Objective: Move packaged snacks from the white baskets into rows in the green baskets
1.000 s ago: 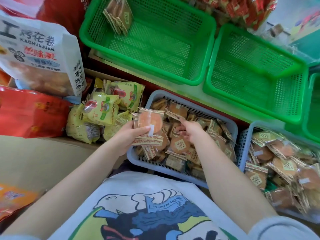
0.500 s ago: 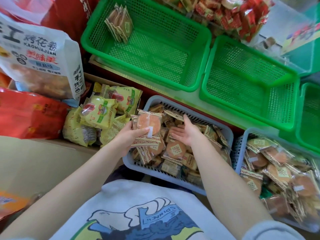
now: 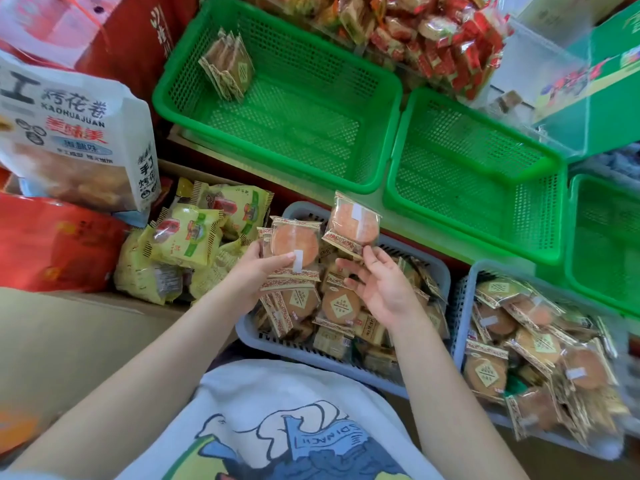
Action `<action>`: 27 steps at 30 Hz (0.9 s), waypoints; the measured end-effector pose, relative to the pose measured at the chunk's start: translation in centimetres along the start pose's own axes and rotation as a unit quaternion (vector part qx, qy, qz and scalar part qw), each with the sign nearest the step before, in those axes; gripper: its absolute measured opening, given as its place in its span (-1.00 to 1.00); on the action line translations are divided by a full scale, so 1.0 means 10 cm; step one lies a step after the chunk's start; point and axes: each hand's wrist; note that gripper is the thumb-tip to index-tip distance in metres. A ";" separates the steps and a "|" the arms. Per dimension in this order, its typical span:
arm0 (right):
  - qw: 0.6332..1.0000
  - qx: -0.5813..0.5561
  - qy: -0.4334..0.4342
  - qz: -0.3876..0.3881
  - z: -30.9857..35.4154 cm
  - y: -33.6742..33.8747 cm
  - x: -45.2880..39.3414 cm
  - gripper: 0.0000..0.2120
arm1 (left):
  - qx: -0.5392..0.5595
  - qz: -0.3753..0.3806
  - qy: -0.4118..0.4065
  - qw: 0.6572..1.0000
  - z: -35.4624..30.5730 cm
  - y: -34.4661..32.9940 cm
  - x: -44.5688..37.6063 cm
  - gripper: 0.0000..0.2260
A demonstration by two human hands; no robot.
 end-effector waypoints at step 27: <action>0.971 0.233 0.042 0.032 1.21 -1.50 -1.10 -0.41 | -0.240 -0.052 -0.266 0.932 -1.83 -0.24 -0.63 -0.54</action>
Point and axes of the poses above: each hand's wrist, its own x-axis away from the middle knuckle, its own y-axis out of the back of the hand, z = x × y, and after that the axes turned 10 degrees about x, right-handed
